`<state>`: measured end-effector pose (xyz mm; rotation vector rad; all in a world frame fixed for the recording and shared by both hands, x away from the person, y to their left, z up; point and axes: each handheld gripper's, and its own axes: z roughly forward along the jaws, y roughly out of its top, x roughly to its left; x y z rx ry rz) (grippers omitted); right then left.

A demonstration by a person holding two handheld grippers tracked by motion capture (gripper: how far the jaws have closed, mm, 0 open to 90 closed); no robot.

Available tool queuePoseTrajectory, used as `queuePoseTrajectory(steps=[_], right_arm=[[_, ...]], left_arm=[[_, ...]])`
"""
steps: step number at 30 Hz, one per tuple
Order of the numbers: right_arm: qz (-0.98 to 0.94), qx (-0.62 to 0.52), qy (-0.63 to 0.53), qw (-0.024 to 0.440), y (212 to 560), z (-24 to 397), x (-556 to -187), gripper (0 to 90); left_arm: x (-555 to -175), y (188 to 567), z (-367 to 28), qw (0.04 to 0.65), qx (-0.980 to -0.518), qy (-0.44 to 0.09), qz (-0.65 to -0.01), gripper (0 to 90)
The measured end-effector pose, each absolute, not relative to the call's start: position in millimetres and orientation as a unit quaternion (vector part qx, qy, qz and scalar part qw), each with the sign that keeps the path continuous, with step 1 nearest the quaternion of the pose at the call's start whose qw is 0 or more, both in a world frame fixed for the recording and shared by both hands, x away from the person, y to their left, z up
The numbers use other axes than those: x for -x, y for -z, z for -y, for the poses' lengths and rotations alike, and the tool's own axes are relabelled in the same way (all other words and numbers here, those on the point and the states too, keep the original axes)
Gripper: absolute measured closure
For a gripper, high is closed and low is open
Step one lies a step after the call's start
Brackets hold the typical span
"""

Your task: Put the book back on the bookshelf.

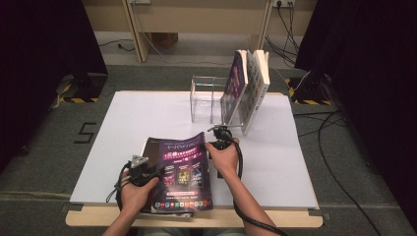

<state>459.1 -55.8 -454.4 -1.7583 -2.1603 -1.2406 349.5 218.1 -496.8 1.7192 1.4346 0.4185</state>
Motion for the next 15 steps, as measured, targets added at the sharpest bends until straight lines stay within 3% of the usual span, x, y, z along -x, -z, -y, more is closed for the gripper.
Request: queuePoseTrajectory(steps=[6,15], right_arm=[[0.694,0.563,0.446,0.049,442.7,59.7,-451.2,84.8],[0.691,0.535,0.486,0.015,412.9,67.6,-440.0,85.0]], left_arm=[[-348.0,491.9,-229.5,0.451,-0.66,-0.173,-0.576,50.6],[-346.1,489.4,-236.3,0.467,-0.645,-0.193,-0.574,49.0]])
